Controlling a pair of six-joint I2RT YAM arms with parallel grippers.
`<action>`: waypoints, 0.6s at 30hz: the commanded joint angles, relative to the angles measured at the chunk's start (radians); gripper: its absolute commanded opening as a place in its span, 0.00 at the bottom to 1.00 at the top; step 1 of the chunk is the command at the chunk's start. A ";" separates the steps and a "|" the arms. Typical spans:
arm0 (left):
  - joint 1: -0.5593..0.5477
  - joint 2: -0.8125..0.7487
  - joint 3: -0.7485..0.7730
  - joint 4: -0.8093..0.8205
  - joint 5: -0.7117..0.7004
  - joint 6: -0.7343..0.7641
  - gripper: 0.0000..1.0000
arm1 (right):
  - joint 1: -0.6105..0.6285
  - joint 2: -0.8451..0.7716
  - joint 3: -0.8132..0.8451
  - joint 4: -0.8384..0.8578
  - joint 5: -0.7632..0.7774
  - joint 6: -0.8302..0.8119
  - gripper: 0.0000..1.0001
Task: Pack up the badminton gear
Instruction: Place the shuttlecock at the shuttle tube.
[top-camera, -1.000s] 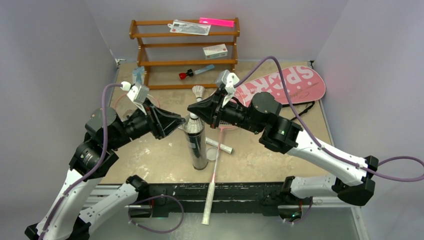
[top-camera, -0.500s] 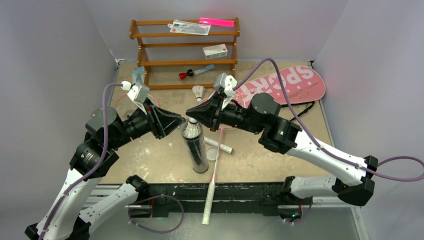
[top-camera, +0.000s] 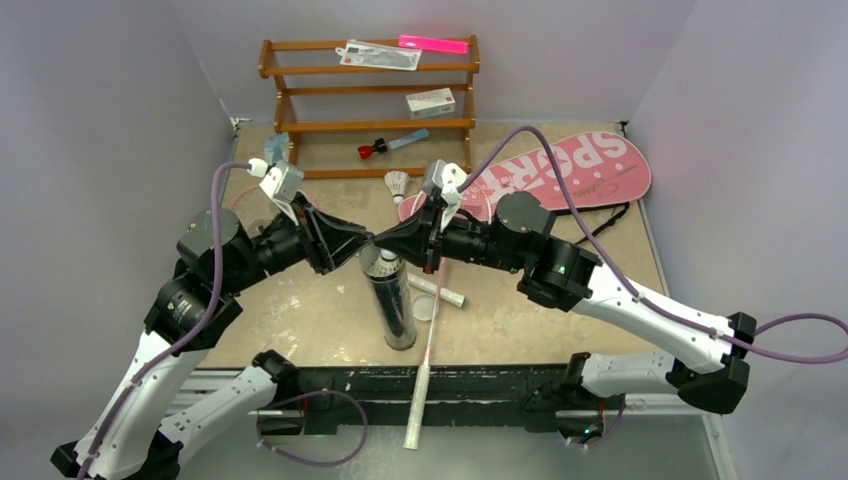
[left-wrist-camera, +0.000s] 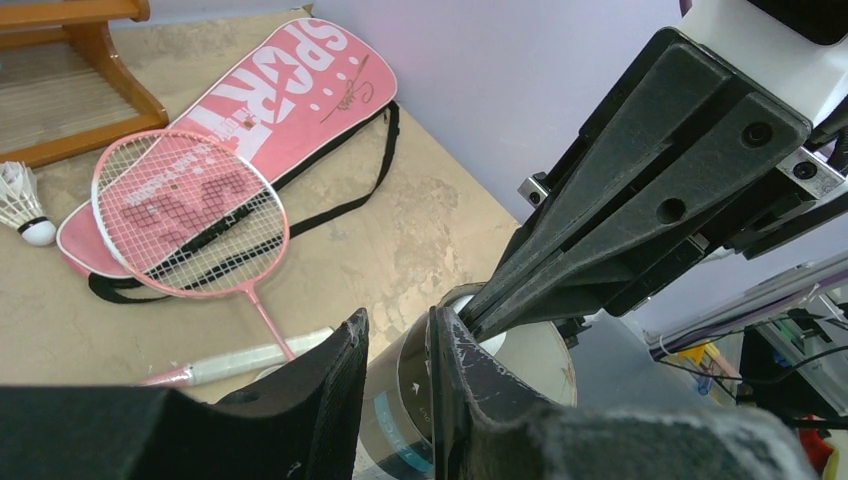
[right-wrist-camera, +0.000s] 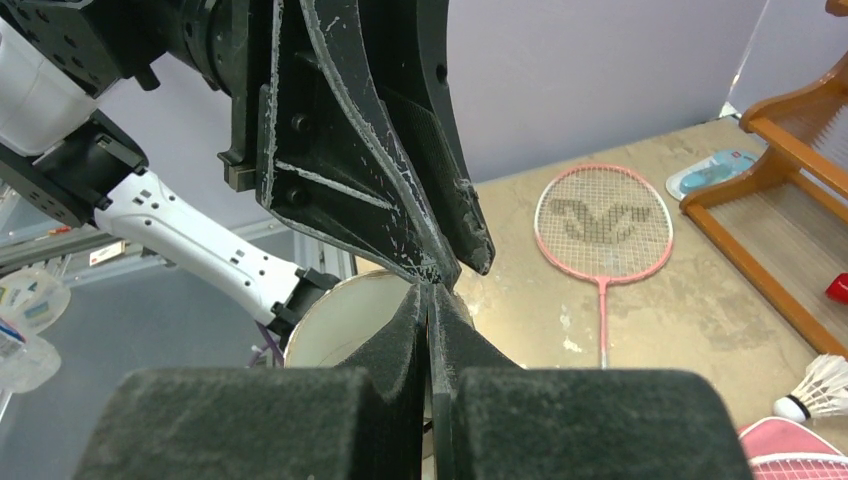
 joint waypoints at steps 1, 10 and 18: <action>0.002 0.010 -0.008 -0.027 0.009 0.003 0.26 | 0.002 -0.027 -0.007 -0.039 -0.014 -0.009 0.00; 0.002 0.012 -0.011 -0.022 0.017 -0.005 0.26 | 0.003 -0.010 0.032 -0.082 -0.052 -0.027 0.00; 0.001 0.020 -0.003 -0.019 0.018 -0.003 0.27 | 0.003 0.003 0.084 -0.127 -0.059 -0.025 0.09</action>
